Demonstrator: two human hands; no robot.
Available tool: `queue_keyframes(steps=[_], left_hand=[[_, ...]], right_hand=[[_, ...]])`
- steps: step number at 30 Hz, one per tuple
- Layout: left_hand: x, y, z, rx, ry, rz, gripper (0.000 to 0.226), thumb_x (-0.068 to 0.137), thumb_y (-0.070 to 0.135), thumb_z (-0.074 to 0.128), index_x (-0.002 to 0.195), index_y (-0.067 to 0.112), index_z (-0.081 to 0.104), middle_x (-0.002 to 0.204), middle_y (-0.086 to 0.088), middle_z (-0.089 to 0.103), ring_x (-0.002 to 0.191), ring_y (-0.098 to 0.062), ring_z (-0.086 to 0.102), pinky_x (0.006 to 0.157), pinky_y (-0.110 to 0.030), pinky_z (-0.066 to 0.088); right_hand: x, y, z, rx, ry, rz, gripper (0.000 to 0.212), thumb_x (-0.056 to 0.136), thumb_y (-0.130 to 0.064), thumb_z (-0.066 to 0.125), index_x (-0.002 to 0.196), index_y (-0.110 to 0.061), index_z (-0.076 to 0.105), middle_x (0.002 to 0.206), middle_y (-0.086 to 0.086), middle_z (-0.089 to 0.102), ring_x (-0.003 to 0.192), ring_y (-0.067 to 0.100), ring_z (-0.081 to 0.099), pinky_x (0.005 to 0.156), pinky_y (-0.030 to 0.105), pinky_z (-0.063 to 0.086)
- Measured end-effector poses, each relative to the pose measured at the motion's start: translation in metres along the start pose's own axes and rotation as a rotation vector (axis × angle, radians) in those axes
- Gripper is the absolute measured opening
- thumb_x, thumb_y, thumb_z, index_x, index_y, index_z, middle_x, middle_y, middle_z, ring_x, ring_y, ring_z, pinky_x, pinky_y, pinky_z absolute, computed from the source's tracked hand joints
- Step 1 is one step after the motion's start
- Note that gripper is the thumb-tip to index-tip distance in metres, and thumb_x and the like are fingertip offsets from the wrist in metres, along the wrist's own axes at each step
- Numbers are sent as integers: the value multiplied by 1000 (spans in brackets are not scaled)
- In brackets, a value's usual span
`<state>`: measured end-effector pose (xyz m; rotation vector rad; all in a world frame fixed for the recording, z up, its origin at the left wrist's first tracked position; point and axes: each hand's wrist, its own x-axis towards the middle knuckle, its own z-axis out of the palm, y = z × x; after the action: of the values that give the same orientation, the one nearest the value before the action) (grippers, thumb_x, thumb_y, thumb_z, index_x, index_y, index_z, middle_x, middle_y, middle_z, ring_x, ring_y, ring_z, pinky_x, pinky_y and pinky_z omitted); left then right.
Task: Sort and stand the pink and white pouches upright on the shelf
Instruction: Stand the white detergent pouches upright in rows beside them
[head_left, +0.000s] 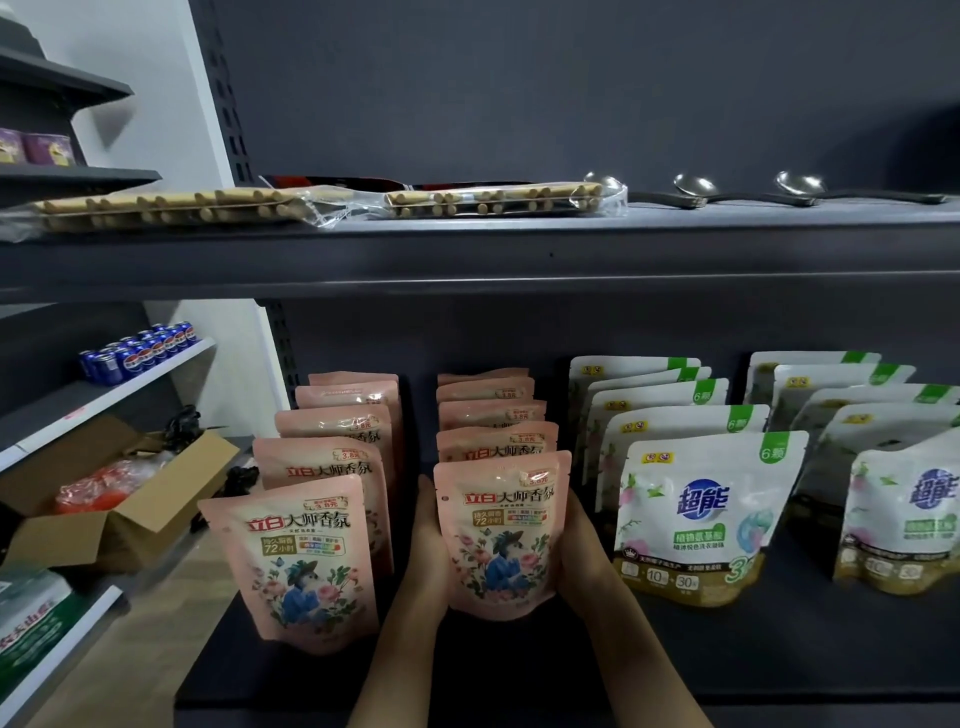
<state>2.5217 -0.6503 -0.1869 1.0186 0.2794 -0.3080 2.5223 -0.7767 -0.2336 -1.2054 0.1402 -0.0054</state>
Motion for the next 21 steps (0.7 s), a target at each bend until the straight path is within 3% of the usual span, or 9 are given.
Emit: queue_keyframes(steps=[4, 6, 10, 12, 14, 16, 18, 21], left_hand=[[5, -5, -4, 82, 49, 9, 65, 98, 49, 19, 142, 4, 33, 148, -20, 34, 137, -37, 33, 105, -45, 32], [3, -3, -2, 74, 22, 18, 66, 98, 49, 18, 140, 1, 37, 146, -23, 37, 132, -40, 37, 99, -44, 36], [-1, 0, -1, -3, -92, 74, 66, 98, 49, 14, 108, 2, 60, 130, -31, 51, 101, -34, 56, 73, -36, 42], [0, -1, -3, 3, -120, 81, 65, 97, 50, 13, 91, 9, 62, 118, -22, 59, 85, -28, 60, 68, -34, 45], [2, -2, -4, 10, -121, 79, 65, 97, 51, 13, 85, 11, 63, 110, -12, 60, 86, -28, 60, 71, -36, 45], [1, -1, -3, -11, -102, 71, 65, 97, 51, 13, 84, 11, 62, 110, -15, 61, 96, -29, 57, 81, -40, 43], [-3, 1, -2, -7, -107, 75, 66, 97, 51, 10, 92, 10, 62, 116, -21, 59, 94, -27, 57, 84, -39, 40], [-6, -1, -4, 51, -84, 96, 68, 96, 52, 8, 98, 10, 61, 106, -10, 63, 82, -23, 60, 68, -34, 44]], right_hand=[[0, -2, 1, 5, 11, 15, 55, 101, -42, 18, 95, -15, 65, 76, 3, 76, 73, 16, 72, 71, 34, 51], [0, -2, 0, 8, 5, 18, 56, 101, -41, 17, 94, -15, 65, 76, 4, 76, 71, 16, 73, 70, 34, 51], [0, -4, 0, -2, 25, 6, 54, 102, -39, 16, 91, -16, 64, 71, 2, 76, 65, 12, 73, 68, 33, 49], [-1, -6, 1, -8, 31, 5, 54, 102, -39, 17, 90, -16, 65, 71, 1, 76, 66, 13, 72, 69, 33, 50], [-1, -7, 2, -6, 42, 11, 55, 102, -39, 17, 91, -16, 65, 73, 2, 76, 72, 16, 72, 69, 33, 50], [-3, -8, 3, 11, 48, 21, 55, 102, -40, 17, 93, -16, 65, 74, 2, 76, 77, 18, 70, 70, 33, 50], [-5, -8, 2, 15, 42, 18, 56, 102, -41, 16, 95, -16, 65, 77, 3, 77, 75, 17, 72, 71, 33, 50], [-11, -11, 4, 7, 35, 4, 56, 101, -42, 18, 96, -16, 67, 85, 5, 77, 83, 19, 72, 73, 34, 50]])
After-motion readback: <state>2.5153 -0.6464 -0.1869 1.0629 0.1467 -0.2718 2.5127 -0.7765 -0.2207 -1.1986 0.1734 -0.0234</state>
